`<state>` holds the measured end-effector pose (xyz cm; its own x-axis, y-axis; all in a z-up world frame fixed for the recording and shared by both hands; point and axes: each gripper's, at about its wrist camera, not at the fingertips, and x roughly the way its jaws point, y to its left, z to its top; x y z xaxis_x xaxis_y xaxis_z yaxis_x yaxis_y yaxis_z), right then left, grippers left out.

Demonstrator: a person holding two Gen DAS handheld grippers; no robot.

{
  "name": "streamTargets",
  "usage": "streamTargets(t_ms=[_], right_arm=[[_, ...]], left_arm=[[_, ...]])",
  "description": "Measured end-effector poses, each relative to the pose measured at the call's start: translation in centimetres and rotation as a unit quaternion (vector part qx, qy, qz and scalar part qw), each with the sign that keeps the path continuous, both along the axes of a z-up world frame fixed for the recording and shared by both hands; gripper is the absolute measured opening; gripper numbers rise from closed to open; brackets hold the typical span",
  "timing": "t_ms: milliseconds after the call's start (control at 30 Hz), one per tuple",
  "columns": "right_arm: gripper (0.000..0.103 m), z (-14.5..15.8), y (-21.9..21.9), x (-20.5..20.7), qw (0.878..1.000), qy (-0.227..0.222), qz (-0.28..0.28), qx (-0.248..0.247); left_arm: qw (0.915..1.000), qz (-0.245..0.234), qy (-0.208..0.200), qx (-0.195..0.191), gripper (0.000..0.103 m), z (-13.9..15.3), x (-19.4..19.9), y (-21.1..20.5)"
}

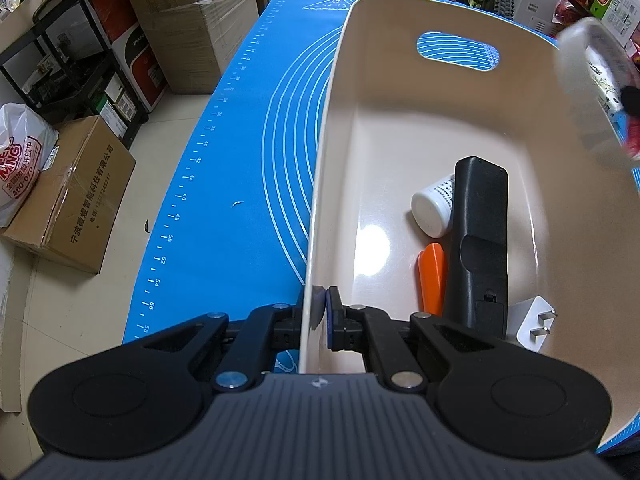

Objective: Organize rigid objects
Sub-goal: 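Carry the tape roll into the basket and open the right tool, then move the right tool to the black marker and grasp it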

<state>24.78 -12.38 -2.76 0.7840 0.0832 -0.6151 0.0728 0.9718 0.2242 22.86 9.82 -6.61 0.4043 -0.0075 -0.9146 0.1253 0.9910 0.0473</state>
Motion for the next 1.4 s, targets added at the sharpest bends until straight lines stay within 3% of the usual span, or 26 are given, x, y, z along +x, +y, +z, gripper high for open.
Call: streamTargets(t_ms=[333,700,800,867,1133,1400], right_arm=[[0.016,-3.1,6.0,0.8,0.993,0.059,0.071,-0.067],[0.017,-5.5,7.8,1.1,0.982,0.123,0.113,-0.087],[0.020,-5.0,7.5,0.8,0.983,0.116,0.113,-0.083],[0.036,-4.4,7.4,0.5,0.984,0.101,0.114,-0.089],[0.057,-0.9,4.3,-0.4,0.993,0.056,0.089,-0.046],[0.066,1.3,-0.2,-1.1,0.998,0.016,0.047,-0.031]], left_arm=[[1.0000,-0.001,0.000,0.002,0.008,-0.1,0.1,0.0],[1.0000,-0.001,0.000,0.003,0.008,-0.1,0.1,0.0],[1.0000,-0.001,0.000,0.003,0.008,-0.1,0.1,0.0],[1.0000,-0.001,0.000,0.003,0.008,-0.1,0.1,-0.1],[1.0000,0.000,0.000,0.004,0.008,-0.2,0.3,-0.2],[1.0000,0.000,0.000,0.005,0.009,-0.2,0.2,-0.3]])
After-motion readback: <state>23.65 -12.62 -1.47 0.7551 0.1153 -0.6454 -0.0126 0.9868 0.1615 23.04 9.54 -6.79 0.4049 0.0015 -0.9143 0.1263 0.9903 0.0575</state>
